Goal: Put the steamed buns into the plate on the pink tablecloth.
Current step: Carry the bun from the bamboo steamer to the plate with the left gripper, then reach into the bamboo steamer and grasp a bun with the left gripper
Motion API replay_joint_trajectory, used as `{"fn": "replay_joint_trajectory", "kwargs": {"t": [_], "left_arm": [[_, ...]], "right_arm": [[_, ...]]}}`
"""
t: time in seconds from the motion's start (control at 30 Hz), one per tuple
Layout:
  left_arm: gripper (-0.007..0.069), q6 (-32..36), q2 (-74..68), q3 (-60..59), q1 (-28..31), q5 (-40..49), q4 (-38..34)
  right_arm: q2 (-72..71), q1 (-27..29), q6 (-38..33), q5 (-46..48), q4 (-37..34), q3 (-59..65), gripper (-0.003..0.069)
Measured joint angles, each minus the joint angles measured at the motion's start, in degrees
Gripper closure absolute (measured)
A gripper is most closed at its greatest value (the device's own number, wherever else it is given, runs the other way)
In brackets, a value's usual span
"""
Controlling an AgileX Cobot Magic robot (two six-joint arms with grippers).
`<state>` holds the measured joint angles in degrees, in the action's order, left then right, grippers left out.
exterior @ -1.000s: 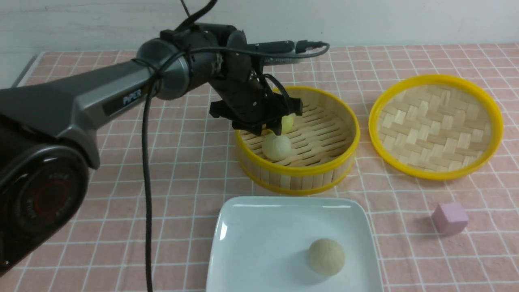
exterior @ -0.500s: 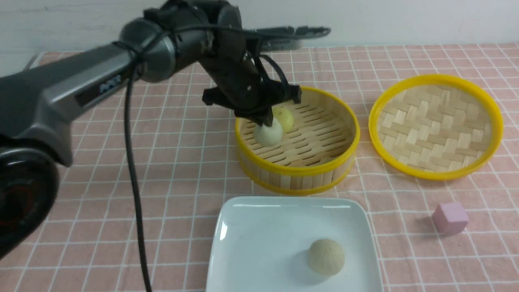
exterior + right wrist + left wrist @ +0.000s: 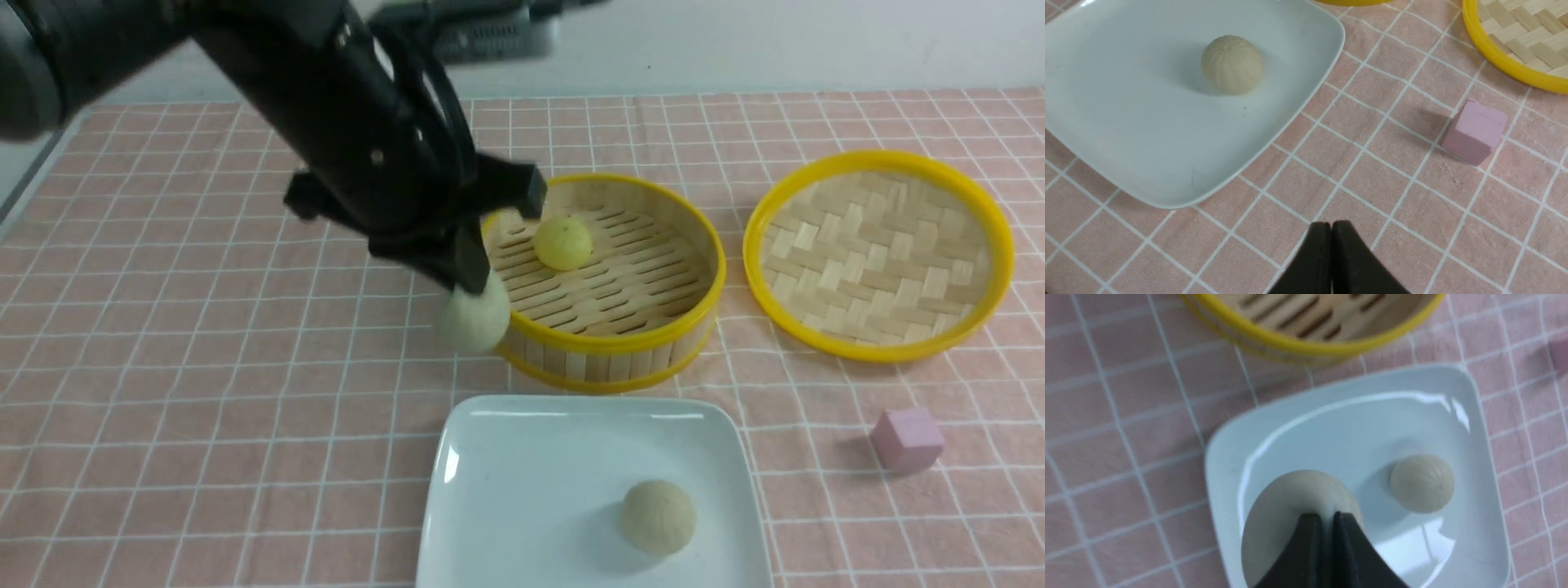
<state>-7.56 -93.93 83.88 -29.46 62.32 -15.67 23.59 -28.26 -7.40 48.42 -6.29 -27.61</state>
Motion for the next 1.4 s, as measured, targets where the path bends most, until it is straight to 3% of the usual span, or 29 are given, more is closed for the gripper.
{"fn": "replay_joint_trajectory", "kwargs": {"t": [0.17, 0.27, 0.5, 0.57, 0.67, 0.7, 0.83, 0.93, 1.0, 1.17, 1.2, 1.23, 1.4], "left_arm": [[0.0598, 5.71, -1.11, -12.22, 0.0, -9.43, -12.52], [0.0596, 12.84, -2.65, -16.41, 0.0, -14.96, -20.7], [0.0555, 16.23, -6.77, -16.87, 0.0, -18.66, -23.52], [0.0515, 16.27, -8.34, -16.87, 0.0, -19.07, -23.61], [0.0389, 16.42, -10.45, -16.87, 0.0, -18.98, -23.66], [0.0389, 16.42, -10.42, -16.82, 0.0, -18.87, -23.66], [0.0224, 16.41, -10.6, -11.85, 0.16, -16.23, -23.28], [0.0198, 16.41, -10.66, -7.8, 0.51, -15.96, -22.02], [0.0211, 15.56, -10.72, -2.94, 0.79, -16.52, -20.23], [0.0454, 7.56, -13.31, 9.88, 1.5, -18.77, -14.18], [0.0551, 5.33, -15.48, 15.22, 1.5, -18.38, -10.75], [0.0585, 3.86, -17.13, 18.12, 1.5, -17.72, -9.02], [0.0622, -6.05, -26.63, 29.6, 1.5, -12.86, -1.16]], "right_arm": [[0.0, 0.0, 0.0, 0.0, 0.0, 0.0, 0.0632], [0.0, 0.0, 0.0, 0.0, 0.0, 0.04, 0.063], [0.0, 0.0, 0.0, 0.0, 0.0, 0.18, 0.0626], [0.0, 0.0, 0.0, 0.0, 0.0, 0.2, 0.0625], [0.0, 0.0, 0.0, 0.0, 0.1, 0.25, 0.0622], [0.0, 0.0, 0.0, 0.0, 0.1, 0.25, 0.0622], [0.0, 0.0, 0.0, -0.17, 0.13, 0.25, 0.0622], [0.0, 0.0, 0.0, -0.21, 0.56, 0.25, 0.0622], [0.0, 0.0, 0.0, -0.21, 0.85, 0.25, 0.062], [0.0, 0.0, 0.0, -0.28, 1.2, 0.25, 0.0615], [0.0, 0.0, 0.0, -0.34, 1.26, 0.25, 0.0613], [0.0, 0.0, 0.0, -0.34, 1.33, 0.25, 0.0612], [0.0, 0.0, 0.0, -0.42, 1.7, 0.25, 0.0606]]}}
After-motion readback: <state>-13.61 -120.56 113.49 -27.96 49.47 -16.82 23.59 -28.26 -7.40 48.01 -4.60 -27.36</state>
